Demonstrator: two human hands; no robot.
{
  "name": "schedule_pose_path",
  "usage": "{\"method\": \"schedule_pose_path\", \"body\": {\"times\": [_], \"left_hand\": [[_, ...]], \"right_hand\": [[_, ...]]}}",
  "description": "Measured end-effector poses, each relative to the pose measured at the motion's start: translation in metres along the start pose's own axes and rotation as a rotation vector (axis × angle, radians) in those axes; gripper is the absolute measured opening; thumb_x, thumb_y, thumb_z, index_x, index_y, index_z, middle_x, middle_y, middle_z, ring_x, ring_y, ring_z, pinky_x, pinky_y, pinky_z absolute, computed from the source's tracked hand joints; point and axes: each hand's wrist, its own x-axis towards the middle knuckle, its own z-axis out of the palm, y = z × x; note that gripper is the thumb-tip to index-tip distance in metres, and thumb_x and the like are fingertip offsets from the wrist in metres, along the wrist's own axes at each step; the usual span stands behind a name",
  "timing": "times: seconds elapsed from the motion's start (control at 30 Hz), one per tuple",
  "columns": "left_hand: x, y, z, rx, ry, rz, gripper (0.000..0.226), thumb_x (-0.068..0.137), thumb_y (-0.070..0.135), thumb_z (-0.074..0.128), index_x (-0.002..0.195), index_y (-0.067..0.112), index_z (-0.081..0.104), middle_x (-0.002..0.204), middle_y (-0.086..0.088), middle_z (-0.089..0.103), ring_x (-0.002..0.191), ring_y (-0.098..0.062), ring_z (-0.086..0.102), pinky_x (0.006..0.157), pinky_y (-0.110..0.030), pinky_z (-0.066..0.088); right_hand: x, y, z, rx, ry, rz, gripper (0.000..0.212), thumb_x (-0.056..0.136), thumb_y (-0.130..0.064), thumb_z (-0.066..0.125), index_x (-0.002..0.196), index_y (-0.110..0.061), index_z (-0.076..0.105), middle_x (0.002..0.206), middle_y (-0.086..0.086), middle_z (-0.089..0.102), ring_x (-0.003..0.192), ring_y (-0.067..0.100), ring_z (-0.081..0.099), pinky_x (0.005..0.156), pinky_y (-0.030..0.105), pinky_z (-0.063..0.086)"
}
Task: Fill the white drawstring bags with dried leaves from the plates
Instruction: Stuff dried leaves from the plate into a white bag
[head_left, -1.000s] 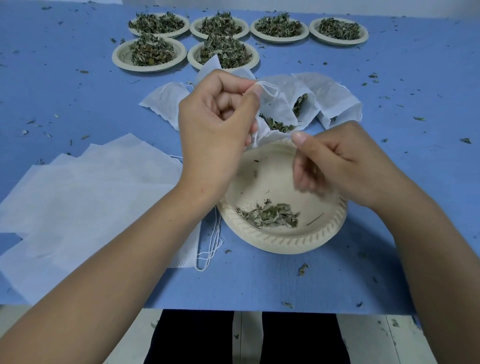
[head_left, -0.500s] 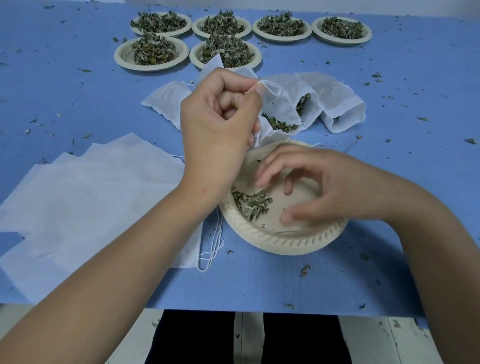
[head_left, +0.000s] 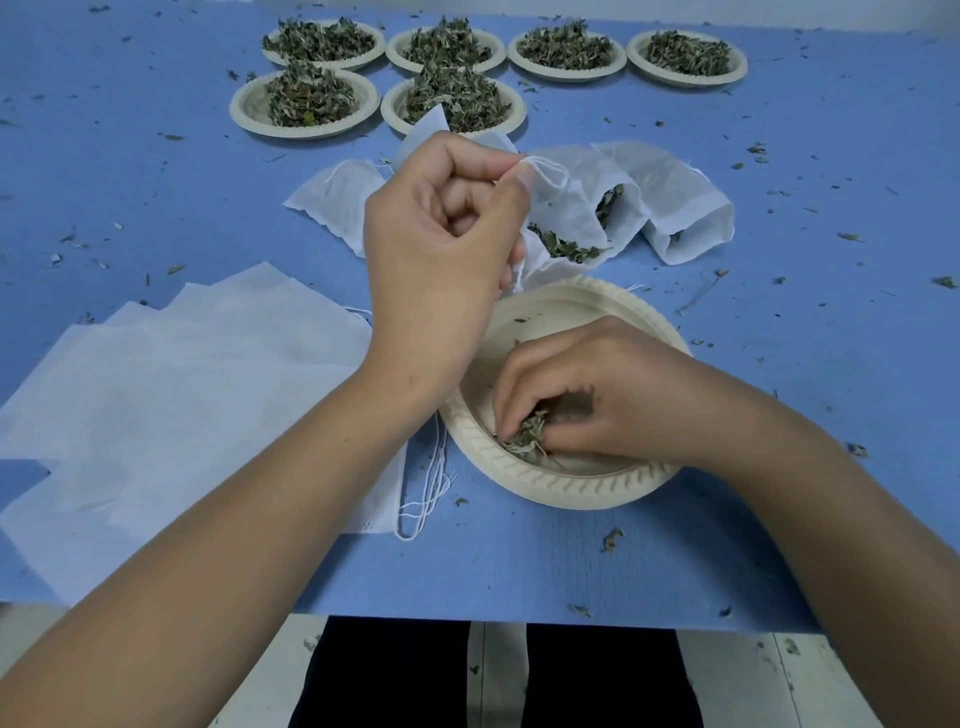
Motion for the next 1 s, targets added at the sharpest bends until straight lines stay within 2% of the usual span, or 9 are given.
{"method": "schedule_pose_path", "body": {"times": [0.13,0.23,0.4,0.53,0.63,0.73,0.8,0.9,1.0], "left_hand": [[0.0,0.0,0.0,-0.004,0.005,0.002,0.016,0.093,0.002,0.061,0.079,0.009,0.057,0.046,0.008,0.05,0.037,-0.004,0.044,0.042,-0.015,0.037],[0.001,0.0,0.0,-0.01,0.004,0.004,0.016,0.093,0.002,0.061,0.079,0.009,0.057,0.046,0.008,0.05,0.037,-0.004,0.043,0.042,-0.016,0.037],[0.0,-0.002,0.001,0.004,-0.038,-0.012,0.016,0.092,0.001,0.061,0.079,0.009,0.059,0.046,0.005,0.051,0.036,-0.003,0.045,0.042,-0.014,0.038],[-0.003,-0.006,0.004,0.044,-0.138,-0.003,0.017,0.092,0.001,0.062,0.077,0.011,0.059,0.047,0.005,0.052,0.038,-0.006,0.048,0.044,-0.016,0.037],[-0.005,-0.007,0.005,0.083,-0.166,0.028,0.016,0.091,0.004,0.063,0.078,0.012,0.059,0.047,0.009,0.054,0.04,-0.008,0.049,0.045,-0.019,0.038],[-0.006,-0.007,0.006,0.093,-0.174,0.034,0.015,0.091,0.004,0.064,0.078,0.012,0.06,0.047,0.009,0.055,0.041,-0.009,0.049,0.045,-0.02,0.039],[-0.008,-0.007,0.006,0.093,-0.197,0.041,0.016,0.091,0.004,0.064,0.078,0.014,0.06,0.047,0.01,0.055,0.041,-0.008,0.05,0.045,-0.021,0.04],[-0.01,-0.007,0.007,0.107,-0.233,0.057,0.017,0.09,0.003,0.064,0.078,0.016,0.06,0.048,0.01,0.055,0.043,-0.009,0.051,0.046,-0.023,0.042],[-0.011,-0.008,0.008,0.119,-0.234,0.074,0.018,0.09,0.003,0.064,0.078,0.016,0.059,0.048,0.008,0.055,0.042,-0.011,0.051,0.046,-0.026,0.042]], "right_hand": [[-0.002,0.0,0.0,0.038,0.031,0.02,0.028,0.067,0.016,0.063,0.079,-0.005,0.076,0.083,-0.002,0.071,0.076,0.005,0.062,0.071,0.015,0.046],[-0.009,-0.001,-0.006,0.233,0.083,0.064,0.027,0.068,0.011,0.063,0.077,-0.011,0.075,0.081,-0.006,0.071,0.077,0.005,0.065,0.074,0.017,0.048],[-0.01,-0.001,-0.019,0.666,0.488,-0.088,0.02,0.064,0.007,0.076,0.075,-0.01,0.075,0.076,-0.006,0.071,0.072,0.01,0.065,0.068,0.019,0.05],[-0.007,0.001,-0.021,0.984,0.766,-0.075,0.008,0.06,-0.013,0.075,0.066,-0.019,0.077,0.071,-0.005,0.07,0.07,0.007,0.064,0.066,0.013,0.048],[-0.007,0.004,-0.019,0.891,0.867,0.035,0.01,0.065,-0.01,0.079,0.07,-0.018,0.077,0.07,-0.004,0.071,0.069,0.008,0.064,0.07,0.017,0.05],[-0.007,0.007,-0.015,0.651,0.937,0.169,0.017,0.072,-0.005,0.077,0.073,-0.022,0.078,0.071,-0.003,0.072,0.072,0.013,0.063,0.074,0.024,0.051],[-0.007,0.006,-0.012,0.513,0.967,0.211,0.022,0.076,0.002,0.073,0.077,-0.02,0.076,0.075,-0.004,0.073,0.074,0.011,0.065,0.073,0.021,0.052],[-0.004,0.004,-0.005,0.176,0.941,0.198,0.034,0.074,0.008,0.062,0.083,-0.024,0.07,0.08,-0.008,0.068,0.075,0.002,0.063,0.071,0.014,0.048],[-0.004,0.005,-0.003,0.038,0.867,0.164,0.033,0.075,0.007,0.064,0.093,-0.02,0.068,0.094,0.003,0.059,0.086,0.011,0.06,0.073,0.017,0.049]]}}
